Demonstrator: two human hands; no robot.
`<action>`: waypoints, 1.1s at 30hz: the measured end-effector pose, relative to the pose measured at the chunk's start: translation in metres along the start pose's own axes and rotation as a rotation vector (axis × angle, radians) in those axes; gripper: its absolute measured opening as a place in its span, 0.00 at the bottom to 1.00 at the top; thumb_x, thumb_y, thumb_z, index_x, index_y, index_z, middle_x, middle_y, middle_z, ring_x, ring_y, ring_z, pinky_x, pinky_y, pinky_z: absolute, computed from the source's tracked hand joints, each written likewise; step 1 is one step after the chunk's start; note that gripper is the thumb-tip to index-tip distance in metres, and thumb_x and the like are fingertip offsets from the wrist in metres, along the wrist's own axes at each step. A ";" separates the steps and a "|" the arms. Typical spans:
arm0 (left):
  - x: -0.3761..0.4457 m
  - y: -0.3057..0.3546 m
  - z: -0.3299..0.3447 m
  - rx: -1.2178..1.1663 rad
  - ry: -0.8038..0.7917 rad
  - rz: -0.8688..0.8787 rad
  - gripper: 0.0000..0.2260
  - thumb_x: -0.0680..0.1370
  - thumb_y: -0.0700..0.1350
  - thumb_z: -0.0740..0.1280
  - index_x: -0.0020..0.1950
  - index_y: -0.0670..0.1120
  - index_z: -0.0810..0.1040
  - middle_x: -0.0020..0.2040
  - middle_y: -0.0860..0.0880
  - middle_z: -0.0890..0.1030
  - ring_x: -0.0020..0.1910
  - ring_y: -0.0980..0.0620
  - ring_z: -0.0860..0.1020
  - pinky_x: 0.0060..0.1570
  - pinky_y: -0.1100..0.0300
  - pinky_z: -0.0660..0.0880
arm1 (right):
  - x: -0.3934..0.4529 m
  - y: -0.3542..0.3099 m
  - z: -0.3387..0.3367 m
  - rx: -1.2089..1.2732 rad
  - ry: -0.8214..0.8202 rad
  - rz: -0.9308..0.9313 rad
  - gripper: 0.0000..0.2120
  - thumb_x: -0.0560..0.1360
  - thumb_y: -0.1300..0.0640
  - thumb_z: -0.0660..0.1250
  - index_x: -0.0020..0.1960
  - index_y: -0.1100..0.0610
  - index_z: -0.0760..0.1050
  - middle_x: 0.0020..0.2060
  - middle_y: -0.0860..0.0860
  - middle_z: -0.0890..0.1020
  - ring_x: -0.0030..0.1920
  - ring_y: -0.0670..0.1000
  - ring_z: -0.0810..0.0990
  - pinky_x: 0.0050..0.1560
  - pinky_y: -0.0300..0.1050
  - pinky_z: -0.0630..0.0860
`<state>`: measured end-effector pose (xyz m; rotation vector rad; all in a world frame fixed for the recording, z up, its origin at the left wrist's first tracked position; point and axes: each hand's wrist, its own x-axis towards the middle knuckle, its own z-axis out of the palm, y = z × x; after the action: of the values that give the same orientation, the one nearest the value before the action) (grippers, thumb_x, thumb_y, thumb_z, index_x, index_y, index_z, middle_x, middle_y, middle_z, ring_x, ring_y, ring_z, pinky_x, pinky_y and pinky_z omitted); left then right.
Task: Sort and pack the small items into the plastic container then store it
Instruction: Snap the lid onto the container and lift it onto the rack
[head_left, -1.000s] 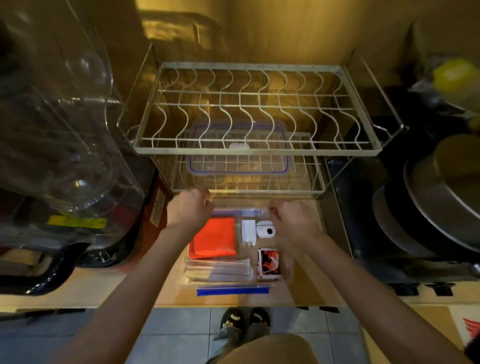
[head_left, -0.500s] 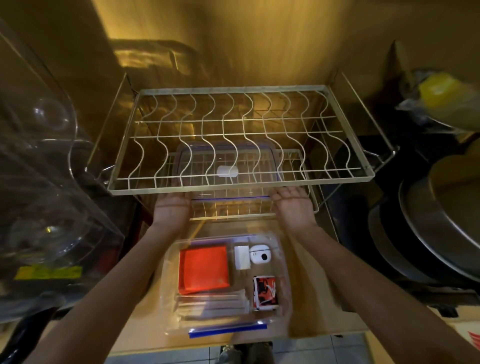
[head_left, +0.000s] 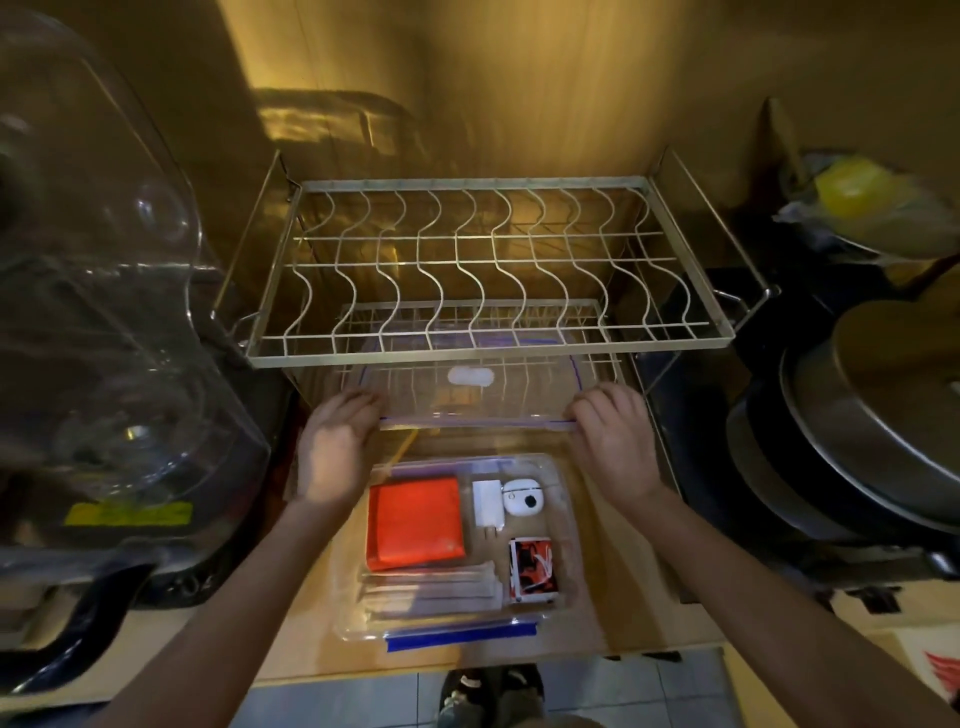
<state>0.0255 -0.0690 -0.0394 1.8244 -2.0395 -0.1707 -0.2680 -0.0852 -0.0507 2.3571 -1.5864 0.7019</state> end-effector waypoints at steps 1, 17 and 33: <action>-0.007 0.002 -0.007 -0.032 0.034 0.038 0.15 0.71 0.44 0.59 0.49 0.38 0.82 0.48 0.38 0.84 0.53 0.40 0.81 0.58 0.57 0.66 | -0.004 -0.001 -0.006 0.052 0.007 0.022 0.13 0.58 0.69 0.77 0.40 0.60 0.78 0.38 0.55 0.82 0.48 0.52 0.69 0.50 0.45 0.66; -0.065 0.055 -0.117 -1.192 0.021 -0.288 0.10 0.68 0.38 0.71 0.47 0.46 0.78 0.40 0.52 0.86 0.40 0.57 0.84 0.34 0.68 0.79 | 0.009 -0.015 -0.124 1.174 -0.237 0.537 0.12 0.67 0.64 0.72 0.48 0.55 0.76 0.44 0.49 0.83 0.42 0.42 0.84 0.40 0.36 0.81; -0.099 0.023 -0.008 -0.688 0.158 -0.767 0.13 0.77 0.47 0.64 0.58 0.43 0.77 0.49 0.44 0.81 0.51 0.44 0.79 0.52 0.50 0.77 | -0.050 -0.054 -0.008 1.008 -0.184 0.981 0.11 0.76 0.57 0.64 0.55 0.62 0.78 0.46 0.55 0.83 0.46 0.53 0.81 0.45 0.44 0.76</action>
<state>0.0145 0.0317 -0.0450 1.9359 -0.8979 -0.7924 -0.2363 -0.0198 -0.0646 1.9671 -3.0224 1.8599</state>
